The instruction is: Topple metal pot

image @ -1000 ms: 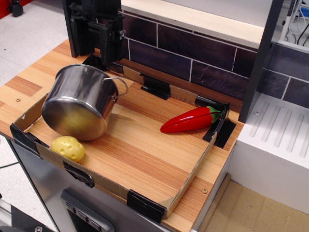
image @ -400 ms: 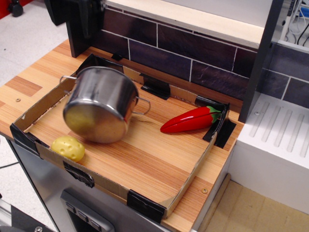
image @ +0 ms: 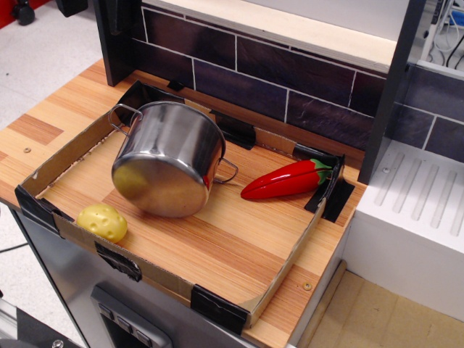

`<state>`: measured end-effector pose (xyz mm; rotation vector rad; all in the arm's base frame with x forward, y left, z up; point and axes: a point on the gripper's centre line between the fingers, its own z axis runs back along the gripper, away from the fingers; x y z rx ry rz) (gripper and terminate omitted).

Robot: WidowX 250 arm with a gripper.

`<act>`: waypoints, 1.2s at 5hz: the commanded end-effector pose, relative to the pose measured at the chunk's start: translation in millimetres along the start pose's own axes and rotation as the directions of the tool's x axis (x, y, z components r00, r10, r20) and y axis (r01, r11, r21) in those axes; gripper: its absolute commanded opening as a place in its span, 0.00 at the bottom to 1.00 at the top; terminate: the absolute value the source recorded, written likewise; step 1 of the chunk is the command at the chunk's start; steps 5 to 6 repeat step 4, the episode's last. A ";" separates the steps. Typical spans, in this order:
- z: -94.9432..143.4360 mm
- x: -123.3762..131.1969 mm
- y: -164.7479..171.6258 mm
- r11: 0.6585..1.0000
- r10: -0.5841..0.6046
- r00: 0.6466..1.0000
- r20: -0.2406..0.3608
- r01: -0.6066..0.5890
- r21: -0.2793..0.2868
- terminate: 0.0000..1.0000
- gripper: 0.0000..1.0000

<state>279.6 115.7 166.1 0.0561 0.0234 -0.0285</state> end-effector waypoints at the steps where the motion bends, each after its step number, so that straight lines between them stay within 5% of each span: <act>1: 28.3 -0.7 0.3 0.999 -0.001 0.997 0.072 -0.002 0.033 0.00 1.00; 3: 28.3 -0.7 0.3 0.999 -0.001 0.997 0.072 -0.002 0.033 0.00 1.00; 4: 28.3 -0.7 0.3 0.999 -0.001 0.997 0.072 -0.002 0.033 1.00 1.00; 6: 28.3 -0.7 0.3 0.999 -0.001 0.997 0.072 -0.002 0.033 1.00 1.00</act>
